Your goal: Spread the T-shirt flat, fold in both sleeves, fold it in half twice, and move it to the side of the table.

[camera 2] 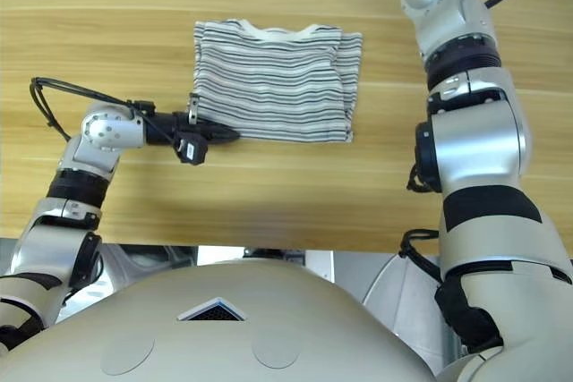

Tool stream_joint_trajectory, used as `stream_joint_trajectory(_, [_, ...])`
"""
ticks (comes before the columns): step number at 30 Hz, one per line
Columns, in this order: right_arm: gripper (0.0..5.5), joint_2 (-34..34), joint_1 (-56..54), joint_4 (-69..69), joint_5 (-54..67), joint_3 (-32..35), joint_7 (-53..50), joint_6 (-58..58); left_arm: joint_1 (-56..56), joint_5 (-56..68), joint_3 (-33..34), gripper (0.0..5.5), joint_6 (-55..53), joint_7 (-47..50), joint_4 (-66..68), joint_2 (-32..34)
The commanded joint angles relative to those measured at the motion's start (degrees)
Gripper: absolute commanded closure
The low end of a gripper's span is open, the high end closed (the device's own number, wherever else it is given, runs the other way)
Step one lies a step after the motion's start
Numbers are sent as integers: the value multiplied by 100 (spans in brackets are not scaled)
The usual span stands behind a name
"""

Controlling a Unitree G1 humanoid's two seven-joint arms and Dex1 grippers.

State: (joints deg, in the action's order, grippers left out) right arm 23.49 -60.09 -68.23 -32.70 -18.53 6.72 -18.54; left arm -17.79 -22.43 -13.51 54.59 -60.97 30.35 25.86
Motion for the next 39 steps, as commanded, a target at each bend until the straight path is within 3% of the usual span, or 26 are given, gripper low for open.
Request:
stream_joint_trajectory(1, [401,-285,-240,-373,-414,-516,66,235,-108,-110,-335,550,-104,221,-228,330])
stream_joint_trajectory(9, [549,-389,651,-621,-1010,-1445,510,-61,-261,-422,-833,550,-349,539,-574,765])
stream_joint_trajectory(19, [549,-231,1969,-752,-524,-1189,386,-200,-345,-383,-1174,550,-543,713,-853,1000])
stream_joint_trajectory(23, [549,130,2246,-363,-102,-1001,889,-840,-471,-547,-1156,550,-571,899,-718,1154])
stream_joint_trajectory(29, [549,903,3119,1520,805,-681,2138,-1596,-589,-783,-1204,550,-571,1207,-544,1316])
stream_joint_trajectory(39, [549,2472,5745,6447,2461,-211,4132,-772,-710,-984,-1339,550,-545,1577,-292,1403])
